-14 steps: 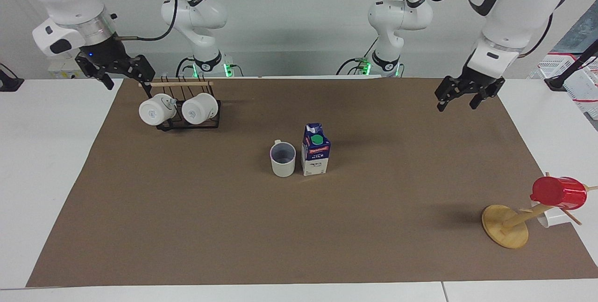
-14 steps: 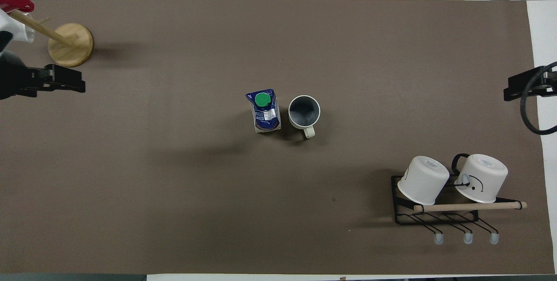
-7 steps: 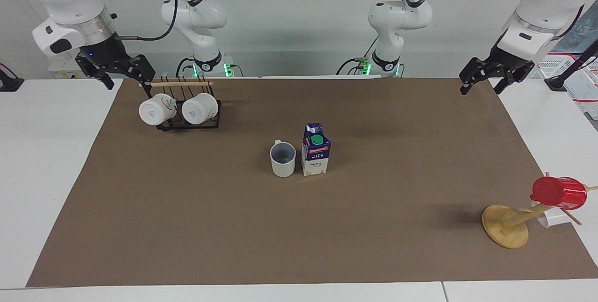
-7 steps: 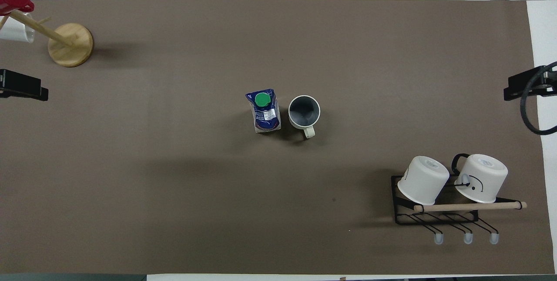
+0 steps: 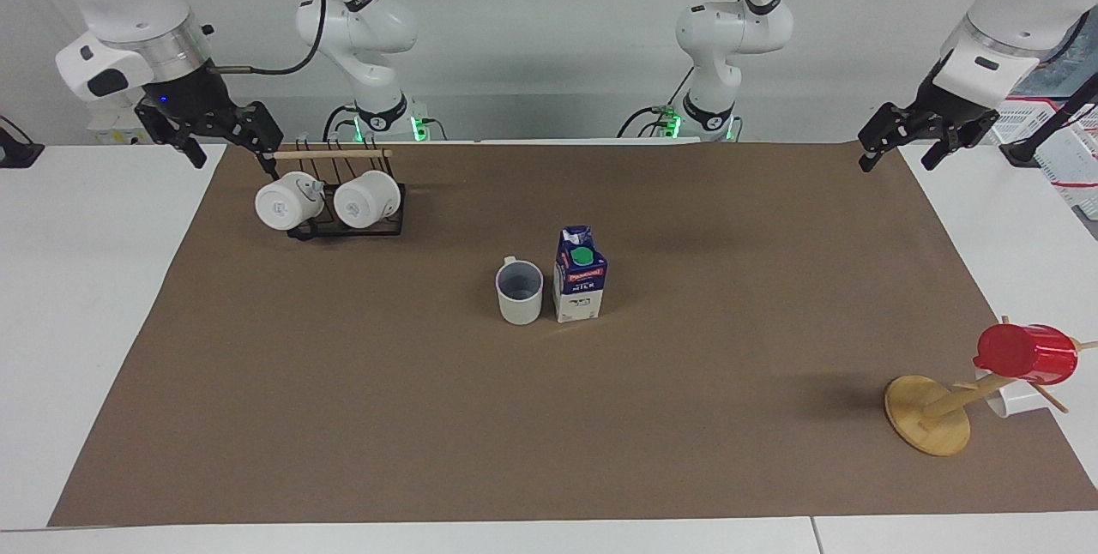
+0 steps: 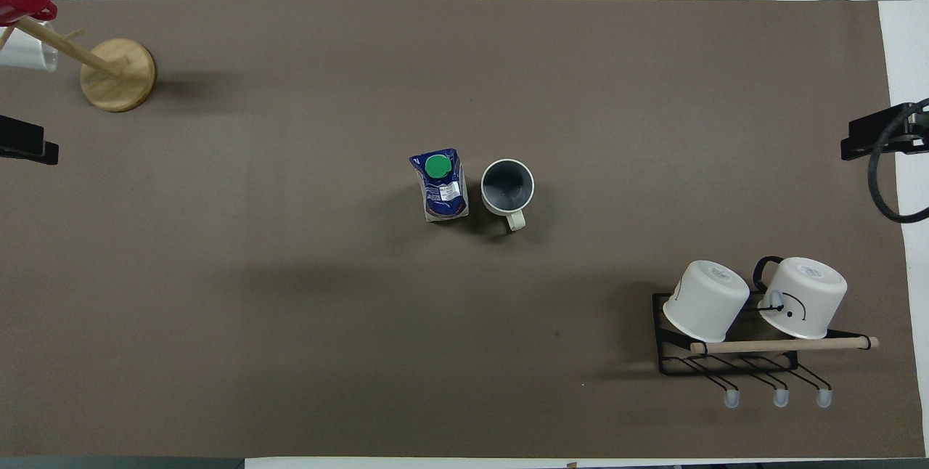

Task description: Place cup and milk on table

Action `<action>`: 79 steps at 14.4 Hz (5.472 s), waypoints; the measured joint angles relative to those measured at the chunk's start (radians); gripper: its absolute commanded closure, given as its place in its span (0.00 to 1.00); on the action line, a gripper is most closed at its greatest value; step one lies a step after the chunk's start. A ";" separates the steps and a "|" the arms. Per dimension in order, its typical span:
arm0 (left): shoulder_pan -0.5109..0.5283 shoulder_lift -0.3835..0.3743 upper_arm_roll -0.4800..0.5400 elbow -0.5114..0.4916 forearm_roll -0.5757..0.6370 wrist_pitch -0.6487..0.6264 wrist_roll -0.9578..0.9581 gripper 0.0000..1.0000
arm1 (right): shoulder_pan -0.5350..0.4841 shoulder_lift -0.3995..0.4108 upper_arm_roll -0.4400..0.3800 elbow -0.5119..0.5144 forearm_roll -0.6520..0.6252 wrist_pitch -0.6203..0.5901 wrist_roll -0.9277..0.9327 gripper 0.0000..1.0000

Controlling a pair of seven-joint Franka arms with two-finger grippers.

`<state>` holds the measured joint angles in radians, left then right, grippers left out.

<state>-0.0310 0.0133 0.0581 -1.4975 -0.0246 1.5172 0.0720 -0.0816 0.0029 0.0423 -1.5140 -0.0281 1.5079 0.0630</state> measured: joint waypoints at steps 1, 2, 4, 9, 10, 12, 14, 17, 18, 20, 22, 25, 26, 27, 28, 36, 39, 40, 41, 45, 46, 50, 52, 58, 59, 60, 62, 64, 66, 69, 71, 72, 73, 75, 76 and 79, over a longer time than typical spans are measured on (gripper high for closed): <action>0.006 0.000 0.000 0.000 0.000 0.000 0.013 0.00 | 0.000 0.000 0.000 0.000 0.000 0.000 0.000 0.00; 0.009 0.000 0.000 0.000 0.000 0.000 0.020 0.00 | 0.000 0.000 0.000 0.000 0.000 0.000 0.000 0.00; 0.010 0.001 -0.002 0.000 0.000 0.000 0.027 0.00 | 0.000 0.000 0.001 0.000 0.000 0.000 0.000 0.00; 0.008 0.001 -0.012 -0.002 0.000 -0.001 0.027 0.00 | 0.001 0.000 0.003 0.000 0.000 0.000 0.000 0.00; 0.008 0.001 -0.012 -0.003 0.000 -0.002 0.027 0.00 | 0.001 0.000 0.003 0.000 0.000 0.000 0.000 0.00; 0.008 0.001 -0.012 -0.005 0.000 -0.003 0.027 0.00 | 0.001 0.000 0.003 0.000 0.000 0.000 0.000 0.00; 0.008 0.001 -0.012 -0.006 0.000 -0.003 0.027 0.00 | 0.001 0.000 0.004 0.000 0.000 0.000 0.000 0.00; 0.008 0.001 -0.012 -0.006 0.000 -0.003 0.027 0.00 | 0.001 0.000 0.004 0.000 0.000 0.000 0.000 0.00; 0.008 0.001 -0.012 -0.006 0.000 -0.003 0.027 0.00 | 0.001 0.000 0.005 -0.001 0.000 0.000 0.000 0.00; 0.008 0.001 -0.012 -0.006 0.000 -0.003 0.027 0.00 | 0.001 0.000 0.005 -0.002 0.000 -0.001 0.000 0.00; 0.008 0.001 -0.012 -0.006 0.000 -0.004 0.027 0.00 | 0.001 0.000 0.007 -0.003 0.000 -0.001 0.000 0.00; 0.008 0.001 -0.012 -0.006 0.000 -0.004 0.027 0.00 | 0.001 0.000 0.015 -0.003 0.000 -0.001 0.000 0.00; 0.008 0.001 -0.012 -0.006 0.000 -0.004 0.027 0.00 | 0.001 0.000 0.017 -0.004 0.000 -0.001 0.000 0.00; 0.008 0.001 -0.012 -0.006 0.000 -0.004 0.027 0.00 | 0.001 0.000 0.017 -0.005 0.000 -0.001 0.000 0.00; 0.008 0.001 -0.012 -0.006 0.000 -0.004 0.027 0.00 | 0.001 0.000 0.017 -0.006 0.000 -0.001 0.000 0.00; 0.008 0.001 -0.012 -0.006 0.000 -0.004 0.027 0.00 | 0.001 -0.004 0.017 -0.015 0.000 -0.002 0.000 0.00; 0.008 0.001 -0.012 -0.006 0.000 -0.004 0.027 0.00 | 0.001 -0.004 0.017 -0.015 0.000 -0.002 0.000 0.00; 0.008 0.001 -0.012 -0.006 0.000 -0.004 0.027 0.00 | 0.001 -0.004 0.017 -0.015 0.000 -0.002 0.000 0.00; 0.008 0.001 -0.012 -0.006 0.000 -0.004 0.027 0.00 | 0.001 -0.005 0.017 -0.015 0.000 -0.002 0.000 0.00; 0.008 0.001 -0.012 -0.007 0.000 -0.004 0.027 0.00 | 0.016 -0.005 0.009 -0.015 0.000 -0.002 -0.001 0.00; 0.008 0.001 -0.012 -0.007 0.000 -0.004 0.027 0.00 | 0.042 -0.005 -0.013 -0.015 -0.001 -0.002 -0.001 0.00; 0.008 0.001 -0.012 -0.007 0.000 -0.004 0.027 0.00 | 0.089 -0.005 -0.067 -0.015 -0.001 -0.002 -0.001 0.00; 0.008 0.001 -0.012 -0.007 0.000 -0.004 0.027 0.00 | 0.091 -0.005 -0.068 -0.015 -0.001 -0.006 -0.001 0.00; 0.008 0.001 -0.012 -0.007 0.000 -0.004 0.027 0.00 | 0.103 -0.006 -0.068 -0.015 -0.001 -0.022 -0.001 0.00; 0.008 0.001 -0.012 -0.007 0.000 -0.004 0.027 0.00 | 0.105 -0.006 -0.068 -0.015 -0.001 -0.022 -0.001 0.00; 0.008 0.001 -0.012 -0.007 0.000 -0.004 0.027 0.00 | 0.106 -0.006 -0.068 -0.015 -0.001 -0.022 -0.001 0.00; 0.008 0.001 -0.012 -0.007 0.000 -0.004 0.027 0.00 | 0.106 -0.006 -0.068 -0.015 -0.001 -0.018 -0.001 0.00; 0.008 0.001 -0.012 -0.007 0.000 -0.004 0.027 0.00 | 0.106 -0.006 -0.068 -0.015 -0.001 -0.018 -0.001 0.00; 0.008 0.001 -0.012 -0.007 0.000 -0.004 0.027 0.00 | 0.106 -0.006 -0.068 -0.015 -0.001 -0.015 -0.001 0.00; 0.008 0.001 -0.012 -0.007 0.000 -0.004 0.027 0.00 | 0.106 -0.006 -0.068 -0.015 -0.001 -0.016 -0.001 0.00; 0.008 0.001 -0.012 -0.007 0.000 -0.004 0.027 0.00 | 0.106 -0.006 -0.068 -0.015 -0.001 -0.016 -0.001 0.00; 0.008 0.001 -0.012 -0.007 0.000 -0.004 0.027 0.00 | 0.106 -0.006 -0.068 -0.015 -0.001 -0.016 -0.001 0.00; 0.008 0.001 -0.012 -0.007 0.000 -0.004 0.027 0.00 | 0.106 -0.006 -0.068 -0.015 -0.001 -0.016 -0.001 0.00; 0.008 0.001 -0.012 -0.007 0.000 -0.004 0.027 0.00 | 0.106 -0.006 -0.068 -0.015 -0.001 -0.016 -0.001 0.00; 0.008 0.001 -0.012 -0.007 0.000 -0.004 0.027 0.00 | 0.106 -0.006 -0.068 -0.015 -0.001 -0.016 -0.001 0.00; 0.008 0.001 -0.012 -0.007 0.000 -0.004 0.027 0.00 | 0.106 -0.006 -0.068 -0.015 -0.001 -0.016 -0.001 0.00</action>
<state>-0.0228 0.0148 0.0464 -1.5041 -0.0246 1.5128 0.0993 0.0246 -0.0027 -0.0258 -1.5290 -0.0289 1.4920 0.0622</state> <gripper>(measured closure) 0.000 0.000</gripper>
